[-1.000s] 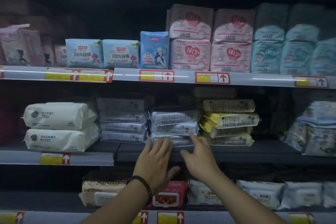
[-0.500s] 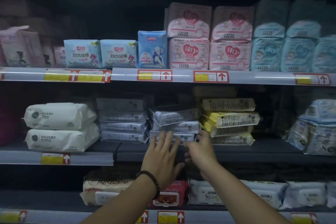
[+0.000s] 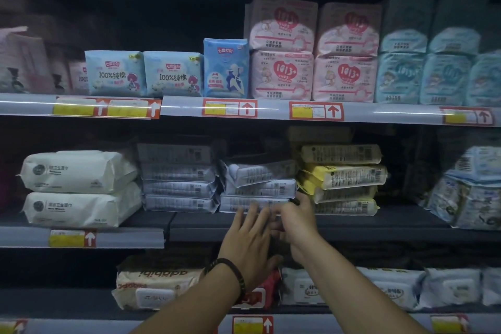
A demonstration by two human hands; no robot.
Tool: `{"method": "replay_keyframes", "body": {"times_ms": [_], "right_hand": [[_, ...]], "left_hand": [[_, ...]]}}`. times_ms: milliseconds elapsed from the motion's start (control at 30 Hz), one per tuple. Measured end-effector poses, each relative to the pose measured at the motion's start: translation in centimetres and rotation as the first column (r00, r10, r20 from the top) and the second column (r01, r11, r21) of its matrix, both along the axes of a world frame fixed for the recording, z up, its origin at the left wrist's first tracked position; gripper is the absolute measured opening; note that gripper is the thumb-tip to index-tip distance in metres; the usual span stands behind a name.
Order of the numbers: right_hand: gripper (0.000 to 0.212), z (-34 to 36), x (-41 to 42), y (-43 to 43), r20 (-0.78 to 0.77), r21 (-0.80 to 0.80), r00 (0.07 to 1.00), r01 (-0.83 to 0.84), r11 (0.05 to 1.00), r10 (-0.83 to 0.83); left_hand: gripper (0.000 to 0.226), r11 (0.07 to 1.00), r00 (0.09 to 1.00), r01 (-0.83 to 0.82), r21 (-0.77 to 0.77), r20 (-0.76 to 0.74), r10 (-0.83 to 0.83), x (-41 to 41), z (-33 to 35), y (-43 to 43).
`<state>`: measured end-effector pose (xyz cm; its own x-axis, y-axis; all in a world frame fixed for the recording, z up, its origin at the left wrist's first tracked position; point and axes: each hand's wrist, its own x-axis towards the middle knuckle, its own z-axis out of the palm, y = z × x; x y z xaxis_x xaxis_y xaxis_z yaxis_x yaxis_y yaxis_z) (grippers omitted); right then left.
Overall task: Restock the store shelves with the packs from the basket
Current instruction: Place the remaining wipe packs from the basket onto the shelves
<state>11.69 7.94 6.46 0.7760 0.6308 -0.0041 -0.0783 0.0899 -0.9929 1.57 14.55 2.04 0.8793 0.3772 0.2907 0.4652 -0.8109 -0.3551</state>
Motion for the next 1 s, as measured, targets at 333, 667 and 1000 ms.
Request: {"method": "replay_keyframes", "body": {"times_ms": [333, 667, 1000], "right_hand": [[0.088, 0.0, 0.3, 0.3, -0.004, -0.037, 0.988, -0.152, 0.988, 0.152], [0.074, 0.3, 0.4, -0.4, 0.016, -0.015, 0.968, -0.249, 0.968, 0.249], [0.086, 0.4, -0.5, -0.3, 0.161, -0.029, 0.981, -0.105, 0.994, 0.108]], "left_hand": [[0.079, 0.998, 1.000, 0.030, -0.059, 0.009, -0.030, 0.8, -0.4, 0.9], [0.090, 0.981, 0.995, -0.021, 0.194, 0.103, 0.001, -0.9, 0.8, 1.8], [0.096, 0.998, 0.956, -0.005, 0.065, 0.293, -0.014, -2.6, 2.0, 5.2]]}}
